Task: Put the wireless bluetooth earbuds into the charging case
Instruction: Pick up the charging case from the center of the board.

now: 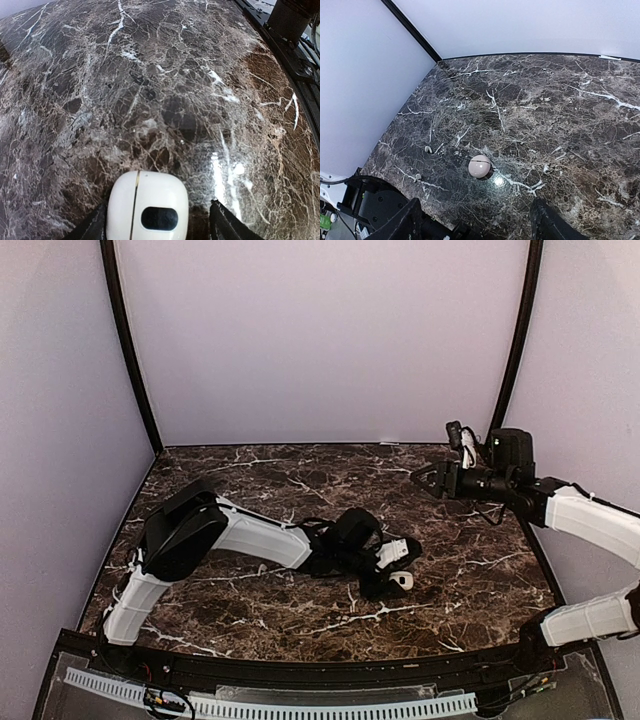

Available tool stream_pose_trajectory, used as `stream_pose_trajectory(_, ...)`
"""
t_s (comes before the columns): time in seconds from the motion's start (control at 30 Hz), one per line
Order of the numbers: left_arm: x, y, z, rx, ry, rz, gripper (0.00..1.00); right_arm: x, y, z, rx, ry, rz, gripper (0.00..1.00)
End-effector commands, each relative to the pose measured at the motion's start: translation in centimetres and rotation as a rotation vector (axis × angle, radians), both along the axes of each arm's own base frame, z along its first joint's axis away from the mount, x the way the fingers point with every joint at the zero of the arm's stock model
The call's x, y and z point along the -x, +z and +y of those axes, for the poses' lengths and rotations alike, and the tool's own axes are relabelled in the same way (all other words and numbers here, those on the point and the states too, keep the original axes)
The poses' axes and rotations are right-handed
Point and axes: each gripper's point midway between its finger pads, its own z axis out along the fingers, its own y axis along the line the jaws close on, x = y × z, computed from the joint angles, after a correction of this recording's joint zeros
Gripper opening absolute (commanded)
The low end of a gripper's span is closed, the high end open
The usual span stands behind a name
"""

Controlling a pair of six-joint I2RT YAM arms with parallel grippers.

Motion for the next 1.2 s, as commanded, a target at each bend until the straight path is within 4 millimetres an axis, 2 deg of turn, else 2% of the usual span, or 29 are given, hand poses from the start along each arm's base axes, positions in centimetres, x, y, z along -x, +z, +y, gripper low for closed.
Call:
stream_pose_trajectory(0.0, 0.3, -1.7, 0.7, -0.046, -0.024, 0.037, 0.6, 0.5, 0.3, -0.3, -0.02, 0.012, -0.001, 0.71)
stream_pose_trajectory(0.17, 0.2, -2.1, 1.4, -0.075, -0.031, 0.013, 0.46, 0.6, -0.3, -0.3, -0.02, 0.028, 0.014, 0.71)
stream_pose_trajectory(0.33, 0.0, -0.5, 1.8, -0.05, -0.024, -0.028, 0.4, 0.7, -1.1, -0.3, -0.015, 0.038, 0.032, 0.71)
stream_pose_trajectory(0.47, -0.4, 2.0, 2.9, -0.029, 0.012, -0.082, 0.39, 1.1, -1.7, 0.1, -0.016, 0.067, 0.047, 0.7)
stream_pose_trajectory(0.57, -1.0, 4.4, 4.9, -0.001, 0.075, -0.159, 0.39, 1.7, -2.3, 0.7, -0.047, 0.112, 0.075, 0.68)
stream_pose_trajectory(0.7, -1.6, 6.0, 8.2, 0.007, 0.151, -0.265, 0.39, 3.1, -3.7, 2.1, -0.108, 0.207, 0.14, 0.67)
stream_pose_trajectory(0.83, -1.9, 7.5, 10.3, 0.015, 0.206, -0.332, 0.39, 5.1, -4.8, 3.7, -0.146, 0.308, 0.188, 0.68)
stream_pose_trajectory(1.03, -2.2, 11.2, 12.1, 0.079, 0.266, -0.408, 0.39, 8.2, -5.7, 6.1, -0.183, 0.463, 0.244, 0.68)
stream_pose_trajectory(1.17, -1.8, 14.3, 12.7, 0.144, 0.285, -0.451, 0.4, 9.3, -5.8, 7.1, -0.196, 0.522, 0.265, 0.67)
